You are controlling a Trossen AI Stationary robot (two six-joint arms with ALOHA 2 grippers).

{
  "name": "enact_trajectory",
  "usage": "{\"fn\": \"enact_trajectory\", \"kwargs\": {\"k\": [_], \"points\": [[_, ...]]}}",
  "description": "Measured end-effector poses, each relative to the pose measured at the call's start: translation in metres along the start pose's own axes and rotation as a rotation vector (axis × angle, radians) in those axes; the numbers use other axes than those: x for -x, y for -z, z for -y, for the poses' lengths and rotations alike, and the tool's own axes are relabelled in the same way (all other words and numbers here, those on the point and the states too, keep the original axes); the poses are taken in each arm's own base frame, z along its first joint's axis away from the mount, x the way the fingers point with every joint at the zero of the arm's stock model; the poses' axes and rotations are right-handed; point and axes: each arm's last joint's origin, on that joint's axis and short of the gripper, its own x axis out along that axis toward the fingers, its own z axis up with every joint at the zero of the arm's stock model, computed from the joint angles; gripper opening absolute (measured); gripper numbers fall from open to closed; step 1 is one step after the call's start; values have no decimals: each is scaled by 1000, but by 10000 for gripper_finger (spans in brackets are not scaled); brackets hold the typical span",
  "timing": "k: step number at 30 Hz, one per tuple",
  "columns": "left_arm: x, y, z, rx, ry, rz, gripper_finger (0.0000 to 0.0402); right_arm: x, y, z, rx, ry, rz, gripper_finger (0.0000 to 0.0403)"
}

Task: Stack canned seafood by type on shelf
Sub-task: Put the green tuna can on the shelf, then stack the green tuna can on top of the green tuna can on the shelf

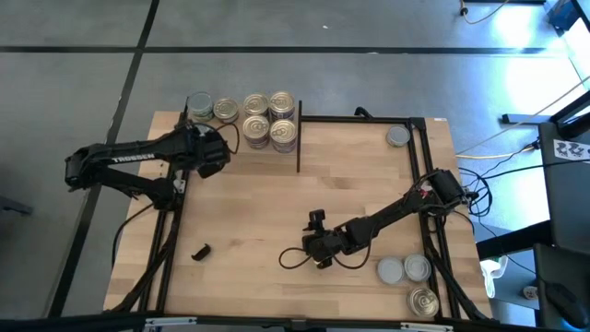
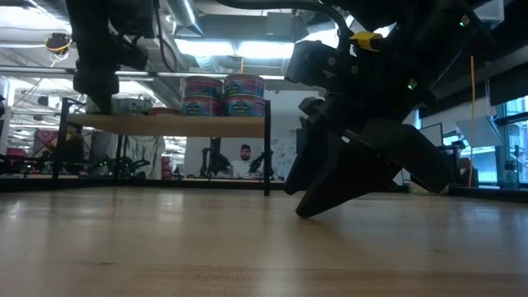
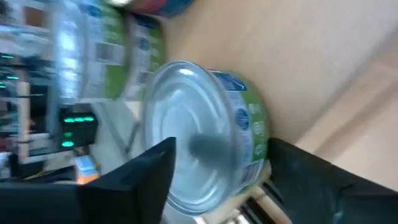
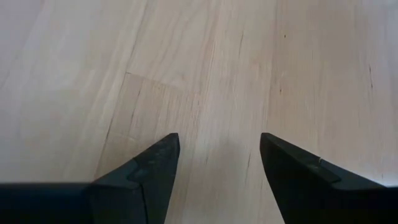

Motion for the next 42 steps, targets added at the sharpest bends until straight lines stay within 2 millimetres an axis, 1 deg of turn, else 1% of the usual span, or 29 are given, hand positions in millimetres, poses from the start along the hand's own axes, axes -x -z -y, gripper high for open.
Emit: {"fn": "enact_trajectory", "kwargs": {"k": [4,7,10,13,16,18,21,23,25,27,29,32,35,38,40,42], "points": [[5,-2,-2,16,121,-8,281,0,0,0,0,0,0,227],[14,-6,-8,37,194,19,287,0,0,0,0,0,1,227],[27,-8,-17,84,241,71,286,0,0,0,0,0,1,227],[45,-10,-19,143,386,186,282,0,0,0,0,0,1,227],[65,-11,-13,166,573,358,281,0,0,0,0,0,1,227],[77,-9,-7,160,642,464,280,0,0,0,-1,0,1,227],[88,-6,7,138,712,566,280,0,-1,0,-6,-1,12,227],[93,-5,21,127,758,616,280,0,-3,0,-13,-16,24,227],[96,-2,38,107,801,658,280,0,-4,-1,-21,-25,38,227],[96,1,58,94,830,702,280,3,-4,1,-30,-2,15,226],[94,7,78,86,843,722,280,12,-3,6,-28,58,-42,221],[90,18,107,91,872,745,280,38,2,16,-48,156,-131,200],[86,27,132,119,897,774,280,61,14,34,-64,281,-262,171],[80,35,153,133,918,784,280,81,25,62,-100,386,-378,145],[76,38,166,136,928,785,280,89,32,83,-139,422,-448,132],[74,39,175,131,929,776,280,92,37,105,-191,451,-494,123]]}}
